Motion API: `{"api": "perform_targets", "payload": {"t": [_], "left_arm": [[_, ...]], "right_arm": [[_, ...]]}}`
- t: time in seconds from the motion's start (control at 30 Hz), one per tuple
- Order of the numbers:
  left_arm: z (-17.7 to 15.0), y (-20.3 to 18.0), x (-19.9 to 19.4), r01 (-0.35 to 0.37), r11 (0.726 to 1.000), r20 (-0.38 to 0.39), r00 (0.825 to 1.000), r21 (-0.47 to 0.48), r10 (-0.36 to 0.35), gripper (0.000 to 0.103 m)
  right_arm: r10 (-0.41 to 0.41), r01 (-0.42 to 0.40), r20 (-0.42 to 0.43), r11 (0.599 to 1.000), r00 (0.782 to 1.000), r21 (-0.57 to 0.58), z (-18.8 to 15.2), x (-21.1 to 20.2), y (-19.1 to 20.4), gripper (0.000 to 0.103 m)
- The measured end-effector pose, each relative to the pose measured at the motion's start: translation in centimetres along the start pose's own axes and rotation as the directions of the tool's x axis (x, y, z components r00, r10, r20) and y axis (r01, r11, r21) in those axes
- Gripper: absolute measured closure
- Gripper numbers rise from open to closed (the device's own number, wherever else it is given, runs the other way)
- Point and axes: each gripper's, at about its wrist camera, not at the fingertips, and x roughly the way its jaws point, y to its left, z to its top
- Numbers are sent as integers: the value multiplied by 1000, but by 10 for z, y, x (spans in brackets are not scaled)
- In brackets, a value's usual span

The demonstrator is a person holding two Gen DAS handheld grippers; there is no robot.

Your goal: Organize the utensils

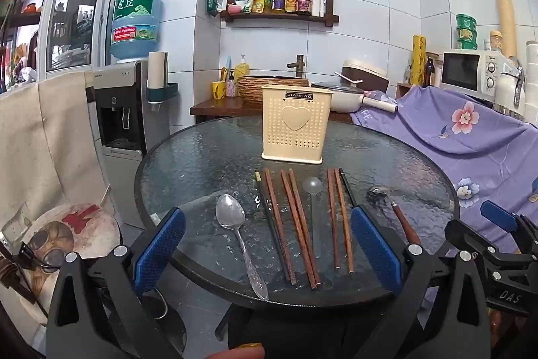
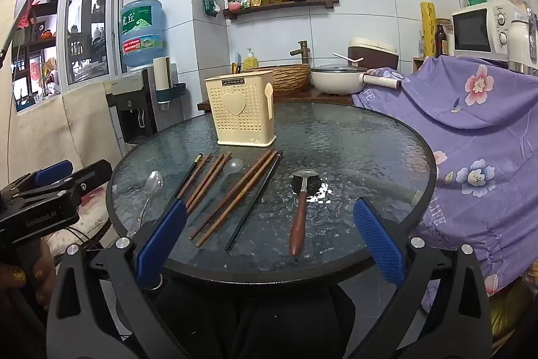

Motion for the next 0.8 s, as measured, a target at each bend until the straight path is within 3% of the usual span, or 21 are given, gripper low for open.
{"api": "perform_targets", "payload": {"t": [0.3, 0.8], "left_arm": [[2, 2, -3, 27, 1000, -13, 1000, -14, -27, 6], [2, 6, 0, 0, 1000, -17, 1000, -17, 0, 6]], "right_arm": [[2, -2, -2, 1000, 1000, 0, 0, 1, 1, 5], [2, -2, 0, 1000, 1000, 1, 1, -1, 1, 5]]}}
